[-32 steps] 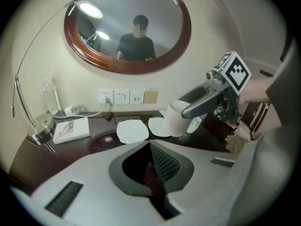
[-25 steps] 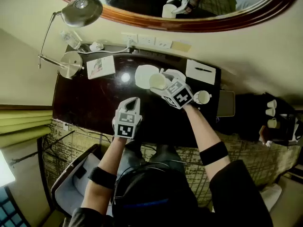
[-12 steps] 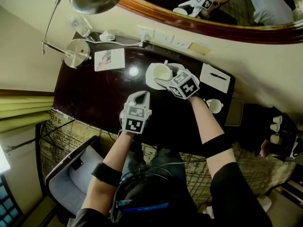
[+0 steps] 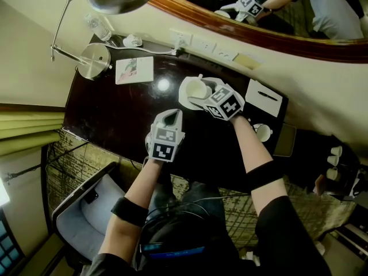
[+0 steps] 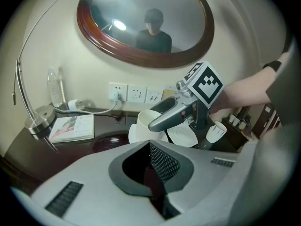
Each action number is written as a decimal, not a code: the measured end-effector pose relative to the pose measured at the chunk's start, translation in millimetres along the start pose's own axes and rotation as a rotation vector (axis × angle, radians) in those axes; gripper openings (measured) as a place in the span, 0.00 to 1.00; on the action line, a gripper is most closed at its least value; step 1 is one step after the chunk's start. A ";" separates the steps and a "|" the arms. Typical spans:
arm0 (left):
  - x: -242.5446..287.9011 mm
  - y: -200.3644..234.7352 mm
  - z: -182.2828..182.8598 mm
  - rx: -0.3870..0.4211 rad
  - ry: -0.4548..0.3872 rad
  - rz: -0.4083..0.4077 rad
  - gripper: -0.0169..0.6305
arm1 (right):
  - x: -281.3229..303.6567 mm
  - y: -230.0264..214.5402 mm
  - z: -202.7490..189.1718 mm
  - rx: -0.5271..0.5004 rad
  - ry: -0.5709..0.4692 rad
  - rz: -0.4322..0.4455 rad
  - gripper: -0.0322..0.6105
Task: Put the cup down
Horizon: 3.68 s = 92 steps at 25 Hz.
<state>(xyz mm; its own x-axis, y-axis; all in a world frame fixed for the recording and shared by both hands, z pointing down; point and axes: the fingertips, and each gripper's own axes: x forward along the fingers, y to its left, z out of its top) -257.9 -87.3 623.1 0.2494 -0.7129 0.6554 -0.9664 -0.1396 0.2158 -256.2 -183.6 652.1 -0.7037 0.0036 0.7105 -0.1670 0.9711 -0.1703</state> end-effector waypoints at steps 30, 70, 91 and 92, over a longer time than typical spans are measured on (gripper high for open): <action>-60.2 -43.0 31.7 0.066 -0.074 0.004 0.03 | -135.7 44.7 32.5 0.031 -0.168 -0.240 0.27; -55.7 -197.9 8.2 0.285 -0.017 -0.277 0.03 | -316.6 108.5 -201.1 0.683 -0.272 -0.642 0.06; -9.5 -215.1 8.5 0.312 0.033 -0.348 0.03 | -286.2 35.3 -217.1 0.719 -0.080 -0.725 0.64; -7.2 -217.9 7.9 0.313 0.038 -0.357 0.03 | -283.9 28.1 -219.9 0.721 -0.063 -0.735 0.68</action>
<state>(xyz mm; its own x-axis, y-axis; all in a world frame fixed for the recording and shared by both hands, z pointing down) -49.6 -57.2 565.7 0.5660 -0.5579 0.6069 -0.7907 -0.5756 0.2082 90.7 -104.8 595.8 -0.2922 -0.5659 0.7710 -0.9304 0.3548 -0.0922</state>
